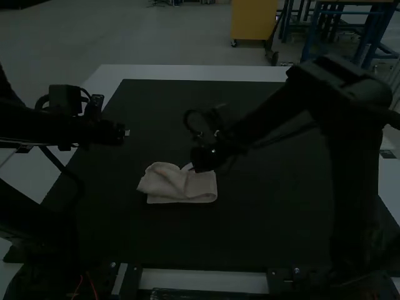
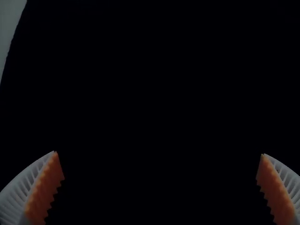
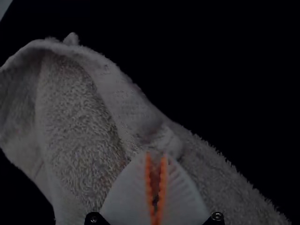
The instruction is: Fold the towel.
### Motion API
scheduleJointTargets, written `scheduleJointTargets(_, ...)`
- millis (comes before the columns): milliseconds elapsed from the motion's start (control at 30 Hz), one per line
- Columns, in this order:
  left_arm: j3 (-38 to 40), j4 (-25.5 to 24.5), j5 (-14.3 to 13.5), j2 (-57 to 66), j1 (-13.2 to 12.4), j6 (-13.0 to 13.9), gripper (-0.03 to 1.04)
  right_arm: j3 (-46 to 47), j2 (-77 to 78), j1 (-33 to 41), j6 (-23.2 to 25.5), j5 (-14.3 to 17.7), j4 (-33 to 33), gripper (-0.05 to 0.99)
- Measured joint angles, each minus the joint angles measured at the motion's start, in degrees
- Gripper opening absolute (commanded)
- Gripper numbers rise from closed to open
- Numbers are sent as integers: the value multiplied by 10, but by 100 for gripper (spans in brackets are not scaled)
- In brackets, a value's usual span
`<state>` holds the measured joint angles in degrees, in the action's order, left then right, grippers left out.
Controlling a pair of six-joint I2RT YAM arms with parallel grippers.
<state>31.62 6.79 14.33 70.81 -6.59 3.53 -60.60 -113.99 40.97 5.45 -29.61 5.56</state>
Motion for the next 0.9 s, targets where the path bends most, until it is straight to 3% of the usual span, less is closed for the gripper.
scheduleJointTargets(300, -7, 3, 0, 0, 0, 0, 97, -10, 35, 9, 5, -2, -18, -2)
scheduleJointTargets(767, -7, 3, 0, 0, 0, -2, 97, -10, 68, 98, 25, -4, -24, -2)
scheduleJointTargets(800, -8, 3, 0, 0, 0, -2, 97, -10, 68, 101, 27, -6, -22, -1)
scheduleJointTargets(900, -11, 5, 0, 0, 0, -2, 97, -10, 67, 109, 34, -9, -21, 27)
